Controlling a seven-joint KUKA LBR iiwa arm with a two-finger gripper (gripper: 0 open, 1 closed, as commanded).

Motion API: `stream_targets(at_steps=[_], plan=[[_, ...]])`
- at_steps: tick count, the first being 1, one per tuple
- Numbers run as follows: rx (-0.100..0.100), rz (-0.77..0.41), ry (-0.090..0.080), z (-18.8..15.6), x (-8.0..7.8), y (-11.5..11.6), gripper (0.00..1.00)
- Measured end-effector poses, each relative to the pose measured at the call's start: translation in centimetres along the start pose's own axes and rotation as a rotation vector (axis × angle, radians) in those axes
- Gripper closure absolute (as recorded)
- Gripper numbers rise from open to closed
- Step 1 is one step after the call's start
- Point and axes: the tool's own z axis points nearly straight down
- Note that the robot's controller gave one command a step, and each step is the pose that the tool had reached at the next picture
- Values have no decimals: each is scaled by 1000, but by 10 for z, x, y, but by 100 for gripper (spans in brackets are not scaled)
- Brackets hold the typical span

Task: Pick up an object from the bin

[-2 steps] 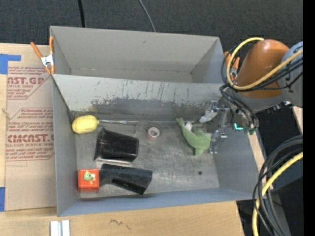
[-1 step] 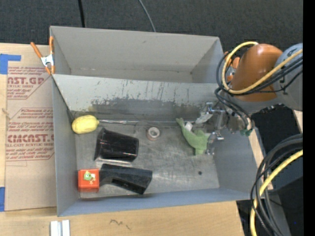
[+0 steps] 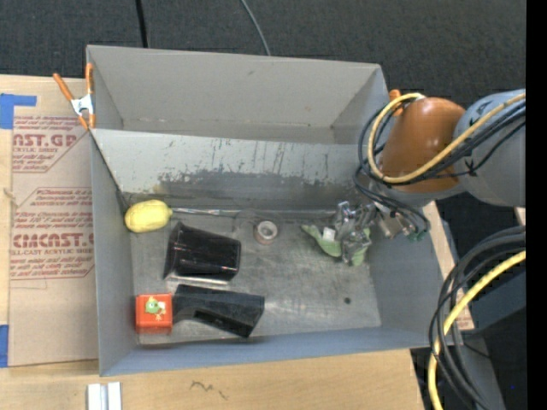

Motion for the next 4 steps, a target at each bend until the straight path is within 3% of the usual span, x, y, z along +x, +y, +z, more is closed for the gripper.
stream_targets(at_steps=[1, 2, 3, 4], plan=[[0, 0, 0, 0, 0, 0, 100], [-10, 11, 28, -54, 13, 2, 100], [-10, 11, 28, -54, 13, 2, 100], [-13, 27, 34, -105, 15, 12, 100]])
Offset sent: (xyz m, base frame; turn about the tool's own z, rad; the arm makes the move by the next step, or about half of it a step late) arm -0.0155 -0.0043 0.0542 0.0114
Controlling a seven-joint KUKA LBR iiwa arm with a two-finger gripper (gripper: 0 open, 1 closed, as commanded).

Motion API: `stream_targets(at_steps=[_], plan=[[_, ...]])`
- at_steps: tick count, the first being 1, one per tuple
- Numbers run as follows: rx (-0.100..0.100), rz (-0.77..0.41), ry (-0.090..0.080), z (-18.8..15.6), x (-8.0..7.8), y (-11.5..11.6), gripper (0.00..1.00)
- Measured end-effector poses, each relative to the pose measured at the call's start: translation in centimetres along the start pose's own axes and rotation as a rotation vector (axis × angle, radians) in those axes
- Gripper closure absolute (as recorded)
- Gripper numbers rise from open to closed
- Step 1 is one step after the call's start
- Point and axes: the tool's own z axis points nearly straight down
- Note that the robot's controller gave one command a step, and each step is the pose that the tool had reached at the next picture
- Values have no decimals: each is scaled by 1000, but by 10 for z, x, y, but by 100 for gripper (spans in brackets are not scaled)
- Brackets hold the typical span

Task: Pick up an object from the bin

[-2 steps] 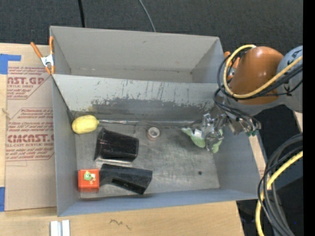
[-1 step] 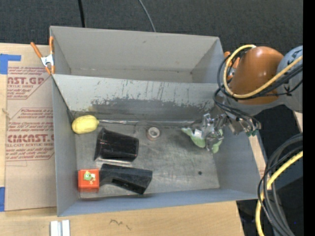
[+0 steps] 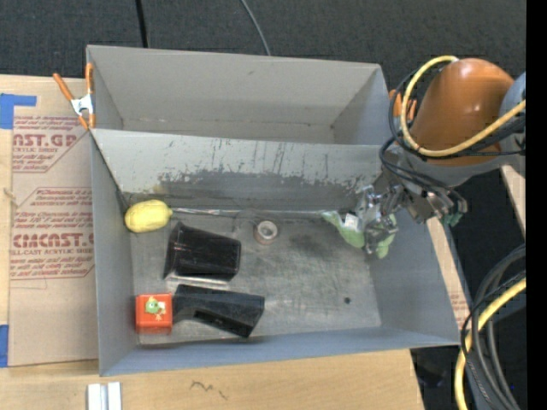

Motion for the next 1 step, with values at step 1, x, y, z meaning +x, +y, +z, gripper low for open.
stream_targets(at_steps=[1], plan=[[3, -14, -5, -60, -1, -11, 100]])
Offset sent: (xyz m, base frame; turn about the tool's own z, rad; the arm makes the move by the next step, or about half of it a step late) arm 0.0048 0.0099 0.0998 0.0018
